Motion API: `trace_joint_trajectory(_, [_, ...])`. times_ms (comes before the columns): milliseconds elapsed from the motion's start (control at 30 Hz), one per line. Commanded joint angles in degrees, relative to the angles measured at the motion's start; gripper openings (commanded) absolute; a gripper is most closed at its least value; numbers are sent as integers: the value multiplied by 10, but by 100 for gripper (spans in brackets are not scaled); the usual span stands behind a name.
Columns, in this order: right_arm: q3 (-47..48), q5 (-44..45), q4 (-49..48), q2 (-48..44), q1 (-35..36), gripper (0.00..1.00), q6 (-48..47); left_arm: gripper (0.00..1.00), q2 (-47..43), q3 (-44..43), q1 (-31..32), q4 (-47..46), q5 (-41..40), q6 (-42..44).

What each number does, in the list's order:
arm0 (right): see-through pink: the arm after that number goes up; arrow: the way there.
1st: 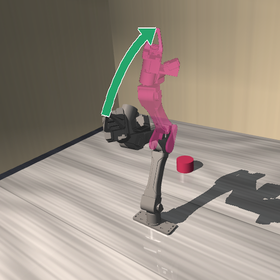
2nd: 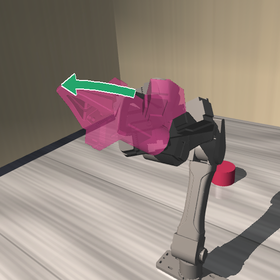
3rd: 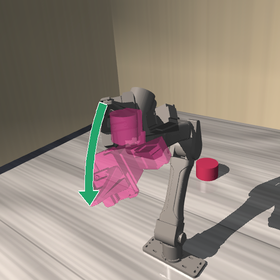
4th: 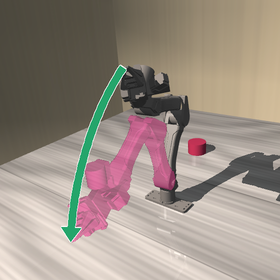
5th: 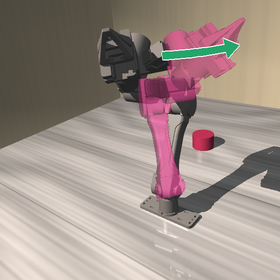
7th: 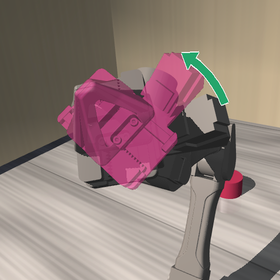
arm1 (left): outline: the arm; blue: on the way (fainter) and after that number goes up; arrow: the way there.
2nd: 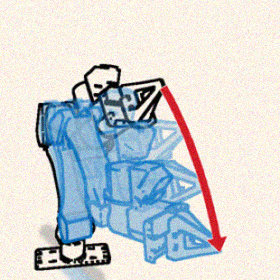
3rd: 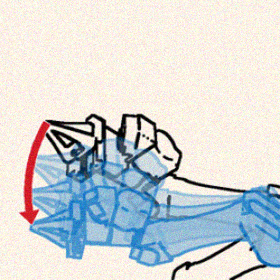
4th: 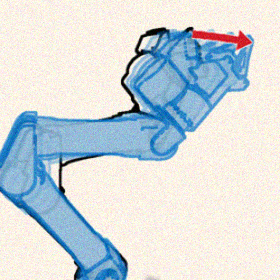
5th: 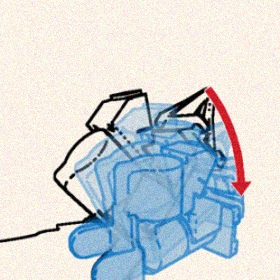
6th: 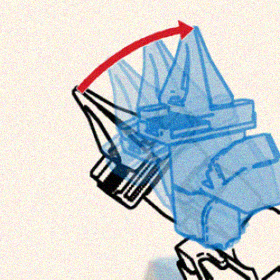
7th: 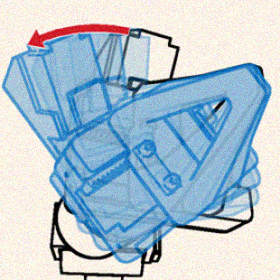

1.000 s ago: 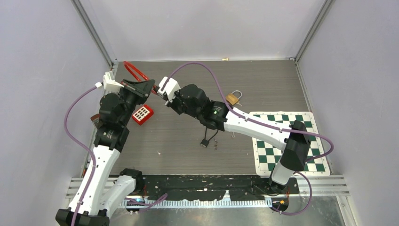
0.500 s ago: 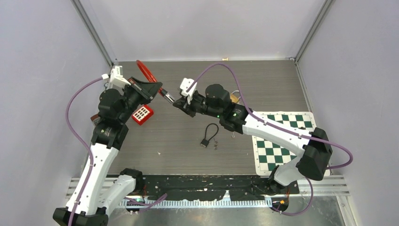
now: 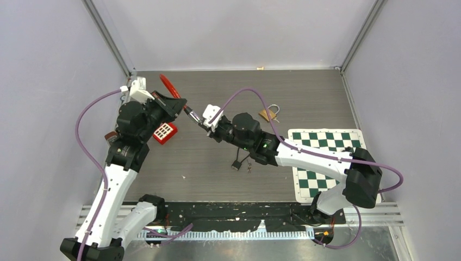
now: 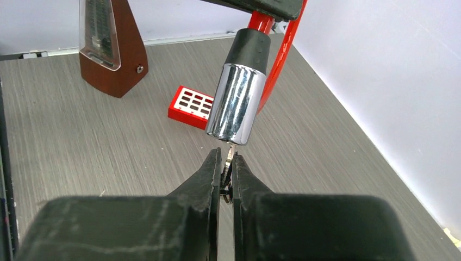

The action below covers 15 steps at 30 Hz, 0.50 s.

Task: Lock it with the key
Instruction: Remove the key from the lock.

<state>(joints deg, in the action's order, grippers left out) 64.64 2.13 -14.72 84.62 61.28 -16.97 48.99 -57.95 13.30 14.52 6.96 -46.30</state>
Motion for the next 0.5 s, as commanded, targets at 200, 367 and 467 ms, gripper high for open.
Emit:
trace_joint_trajectory(200, [76,-244,351,10,-13,5,-49,0,-14,-13,-37,-316,-125,181])
trace_joint_trajectory(367, [127,-371,353,8,-62,5,19,0,-25,11,-37,-348,-99,195])
trace_joint_trajectory(467, [114,-464,276,-12,-96,5,71,0,-27,18,-36,-350,-99,195])
